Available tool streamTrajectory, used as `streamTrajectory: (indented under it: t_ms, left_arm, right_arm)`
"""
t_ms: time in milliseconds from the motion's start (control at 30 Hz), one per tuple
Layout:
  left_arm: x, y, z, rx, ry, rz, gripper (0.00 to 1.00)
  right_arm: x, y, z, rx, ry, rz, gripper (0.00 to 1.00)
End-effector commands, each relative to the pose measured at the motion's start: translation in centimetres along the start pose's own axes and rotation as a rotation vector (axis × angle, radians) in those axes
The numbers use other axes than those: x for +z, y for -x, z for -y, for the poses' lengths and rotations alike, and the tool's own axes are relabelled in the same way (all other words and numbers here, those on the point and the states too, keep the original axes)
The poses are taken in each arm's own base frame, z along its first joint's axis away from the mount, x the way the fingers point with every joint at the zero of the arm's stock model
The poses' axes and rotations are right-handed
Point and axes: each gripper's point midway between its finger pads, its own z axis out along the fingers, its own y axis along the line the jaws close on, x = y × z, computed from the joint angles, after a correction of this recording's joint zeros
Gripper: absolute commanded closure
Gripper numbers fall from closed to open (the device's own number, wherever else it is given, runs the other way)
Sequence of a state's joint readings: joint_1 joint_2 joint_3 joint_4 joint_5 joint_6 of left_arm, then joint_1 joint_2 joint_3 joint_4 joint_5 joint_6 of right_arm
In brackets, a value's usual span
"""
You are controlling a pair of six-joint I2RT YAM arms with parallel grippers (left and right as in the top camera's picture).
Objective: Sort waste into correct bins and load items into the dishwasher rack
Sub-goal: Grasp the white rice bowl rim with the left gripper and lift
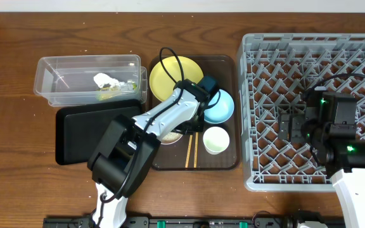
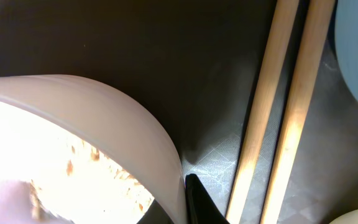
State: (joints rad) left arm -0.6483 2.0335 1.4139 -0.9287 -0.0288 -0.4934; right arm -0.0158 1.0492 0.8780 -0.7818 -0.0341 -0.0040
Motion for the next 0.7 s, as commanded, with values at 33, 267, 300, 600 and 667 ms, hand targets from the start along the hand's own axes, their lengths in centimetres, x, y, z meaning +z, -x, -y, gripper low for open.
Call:
streamTrajectory:
  t_ms: [33, 267, 300, 600, 667]
  left_arm:
    - [-1.3, -0.2, -0.3, 0.000, -0.009, 0.011, 0.94]
    - [-6.3, 0.6, -1.2, -0.030, -0.070, 0.129, 0.94]
    - [-7.0, 0.8, -1.6, -0.041, -0.078, 0.143, 0.94]
    - [-11.5, 0.3, -5.7, -0.075, -0.249, 0.142, 0.94]
    - [-12.5, 0.4, -5.8, -0.023, -0.379, 0.132, 0.94]
  right_arm:
    - [-0.5, 0.9, 0.1, 0.021, 0.003, 0.024, 0.01]
    - [-0.5, 0.9, 0.1, 0.021, 0.003, 0.024, 0.01]
    - [-0.5, 0.9, 0.1, 0.021, 0.003, 0.024, 0.01]
    - [-0.5, 0.9, 0.1, 0.021, 0.003, 0.024, 0.01]
    - [-0.5, 0.9, 0.1, 0.021, 0.003, 0.024, 0.01]
